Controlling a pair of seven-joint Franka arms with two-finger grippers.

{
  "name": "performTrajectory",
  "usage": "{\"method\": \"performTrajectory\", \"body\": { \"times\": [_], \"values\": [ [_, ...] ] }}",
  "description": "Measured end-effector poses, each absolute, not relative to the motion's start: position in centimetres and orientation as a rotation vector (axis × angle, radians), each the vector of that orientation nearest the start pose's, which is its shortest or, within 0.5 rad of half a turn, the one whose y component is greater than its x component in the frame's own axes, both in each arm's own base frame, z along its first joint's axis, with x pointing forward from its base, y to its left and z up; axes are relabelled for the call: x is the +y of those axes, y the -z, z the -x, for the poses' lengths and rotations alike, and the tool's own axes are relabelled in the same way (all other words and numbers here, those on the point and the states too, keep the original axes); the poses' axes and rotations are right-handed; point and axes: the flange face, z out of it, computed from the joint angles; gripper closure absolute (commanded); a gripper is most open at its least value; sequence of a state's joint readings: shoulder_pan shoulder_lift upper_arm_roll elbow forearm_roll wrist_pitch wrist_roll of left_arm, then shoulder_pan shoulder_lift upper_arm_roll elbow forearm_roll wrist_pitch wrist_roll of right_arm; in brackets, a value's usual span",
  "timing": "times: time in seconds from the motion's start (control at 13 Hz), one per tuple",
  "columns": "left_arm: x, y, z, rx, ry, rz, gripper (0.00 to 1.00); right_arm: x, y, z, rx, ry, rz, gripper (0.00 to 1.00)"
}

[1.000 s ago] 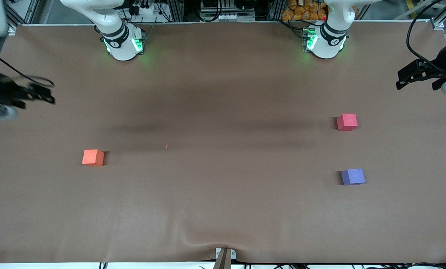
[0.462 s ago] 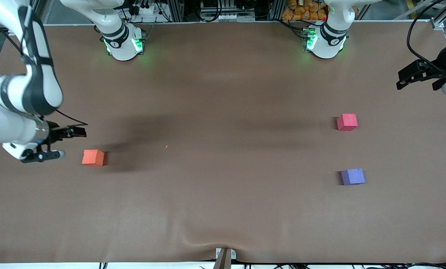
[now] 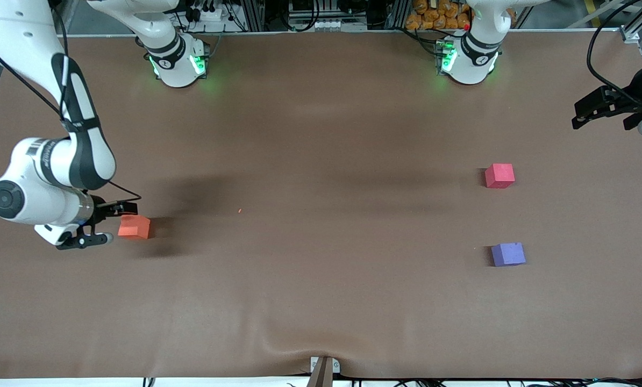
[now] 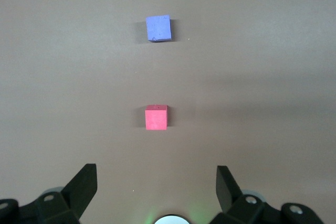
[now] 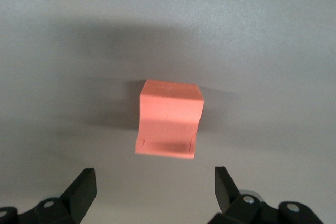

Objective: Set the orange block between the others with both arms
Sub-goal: 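Reach the right gripper down over the orange cube, then close the right gripper on the orange cube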

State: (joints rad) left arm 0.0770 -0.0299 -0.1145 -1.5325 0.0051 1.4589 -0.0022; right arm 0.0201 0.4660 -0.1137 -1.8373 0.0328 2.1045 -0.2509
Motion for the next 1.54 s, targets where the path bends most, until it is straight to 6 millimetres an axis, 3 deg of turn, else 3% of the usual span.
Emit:
{"method": "performTrajectory", "body": {
  "times": [0.31,0.62,0.69,0.77,0.85,1.0,1.31,1.46,1.54],
  "values": [
    [-2.0,-64.9,-53.3,0.054,-0.07,3.131,0.0,-6.6,-21.9,-61.9,-0.216,-0.326,3.112,0.0],
    [-2.0,-64.8,-53.3,0.054,-0.07,3.131,0.0,-6.5,-20.7,-61.9,-0.199,-0.322,3.102,0.0],
    [-2.0,-64.8,-53.3,0.054,-0.07,3.131,0.0,-6.5,-20.6,-61.9,-0.187,-0.315,3.096,0.11],
    [-2.0,-64.8,-53.3,0.054,-0.07,3.131,0.0,-6.5,-20.5,-62.0,-0.179,-0.302,3.094,0.32],
    [-2.0,-64.8,-53.3,0.054,-0.07,3.131,0.0,-6.4,-20.3,-62.1,-0.175,-0.29,3.094,0.45],
    [-2.0,-64.8,-53.3,0.054,-0.07,3.131,0.0,-6.4,-20.0,-62.2,-0.176,-0.277,3.096,0.56],
    [-1.9,-64.9,-53.4,0.049,-0.07,3.131,0.0,-5.7,-21.0,-63.3,-0.192,-0.228,3.1,0.59],
    [-1.8,-64.9,-53.4,0.048,-0.07,3.131,0.0,-3.3,-22.8,-65.0,-0.212,-0.158,3.106,0.58],
    [-1.8,-64.9,-53.4,0.048,-0.07,3.131,0.0,-1.2,-24.0,-65.8,-0.235,-0.126,3.107,0.58]
  ]
}}
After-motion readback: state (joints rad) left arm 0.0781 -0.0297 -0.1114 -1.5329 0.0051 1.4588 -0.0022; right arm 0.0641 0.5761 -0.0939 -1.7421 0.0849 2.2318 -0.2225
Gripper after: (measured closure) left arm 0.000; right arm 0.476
